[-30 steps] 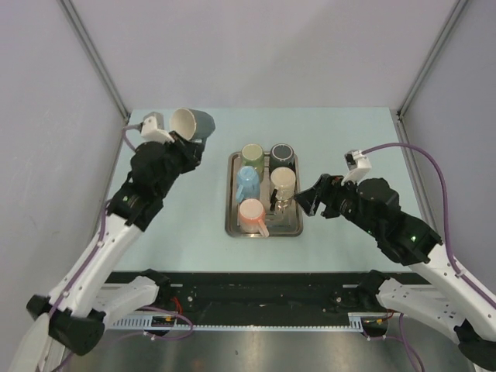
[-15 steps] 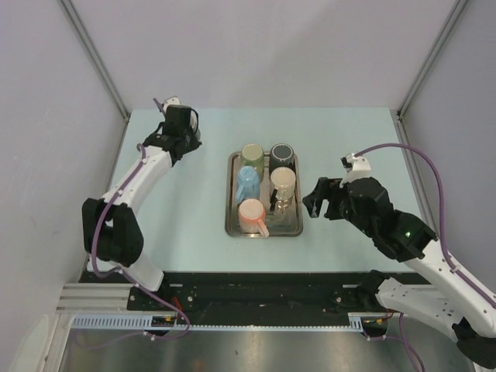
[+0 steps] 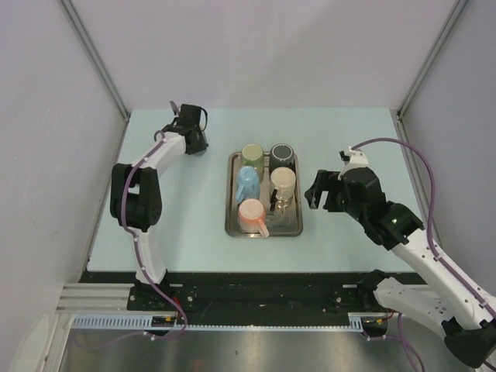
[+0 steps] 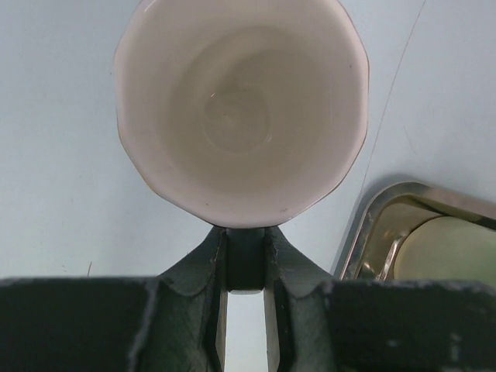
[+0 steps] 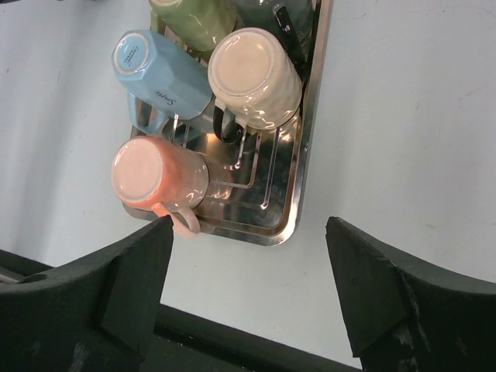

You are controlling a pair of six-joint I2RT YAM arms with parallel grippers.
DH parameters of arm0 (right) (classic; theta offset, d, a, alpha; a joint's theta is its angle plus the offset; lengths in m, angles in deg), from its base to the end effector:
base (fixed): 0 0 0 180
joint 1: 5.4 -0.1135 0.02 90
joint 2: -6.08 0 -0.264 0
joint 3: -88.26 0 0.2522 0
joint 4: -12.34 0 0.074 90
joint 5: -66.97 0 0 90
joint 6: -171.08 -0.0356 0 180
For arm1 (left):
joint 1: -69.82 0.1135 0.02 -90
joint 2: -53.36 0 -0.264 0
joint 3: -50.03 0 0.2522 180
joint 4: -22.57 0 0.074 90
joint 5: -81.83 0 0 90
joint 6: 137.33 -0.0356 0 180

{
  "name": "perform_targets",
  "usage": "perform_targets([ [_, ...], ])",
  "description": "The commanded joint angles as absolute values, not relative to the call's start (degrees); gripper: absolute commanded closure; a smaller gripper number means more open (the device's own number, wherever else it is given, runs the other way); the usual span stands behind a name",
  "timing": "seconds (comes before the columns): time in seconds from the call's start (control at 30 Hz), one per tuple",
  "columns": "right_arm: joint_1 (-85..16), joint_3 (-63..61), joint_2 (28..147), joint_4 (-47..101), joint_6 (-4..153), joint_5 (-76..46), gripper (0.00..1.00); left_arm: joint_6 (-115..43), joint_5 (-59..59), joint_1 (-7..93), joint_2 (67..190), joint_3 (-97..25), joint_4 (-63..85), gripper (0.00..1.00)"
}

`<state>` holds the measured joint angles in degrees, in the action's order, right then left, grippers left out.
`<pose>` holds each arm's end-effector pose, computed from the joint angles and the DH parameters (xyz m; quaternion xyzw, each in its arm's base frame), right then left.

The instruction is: Turn the mug right side up

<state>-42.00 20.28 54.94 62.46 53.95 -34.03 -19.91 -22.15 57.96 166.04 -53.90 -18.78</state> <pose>0.1469 0.1007 0.3388 -0.0245 0.8673 0.1879 0.4603 0.4330 -0.0822 0.2354 -0.1674 0.9188 -0.0061 0.3574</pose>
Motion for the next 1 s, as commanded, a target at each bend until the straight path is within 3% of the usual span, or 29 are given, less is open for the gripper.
perform_targets([
  [0.0, -40.56, 20.88, 56.53, 59.41, 54.89, -31.11, 0.15, -21.4, -22.24, 58.57, 165.15, -60.67, -13.78, 1.0],
  [0.8, -38.62, 21.15, 57.58, 58.97, 54.54, -28.65, 0.13, -22.99, -22.15, 60.15, 170.69, -63.83, -19.66, 1.0],
  [0.97, -38.45, 21.15, 57.76, 58.88, 54.54, -28.39, 0.13, -22.99, -22.85, 60.24, 170.52, -64.63, -21.6, 0.74],
])
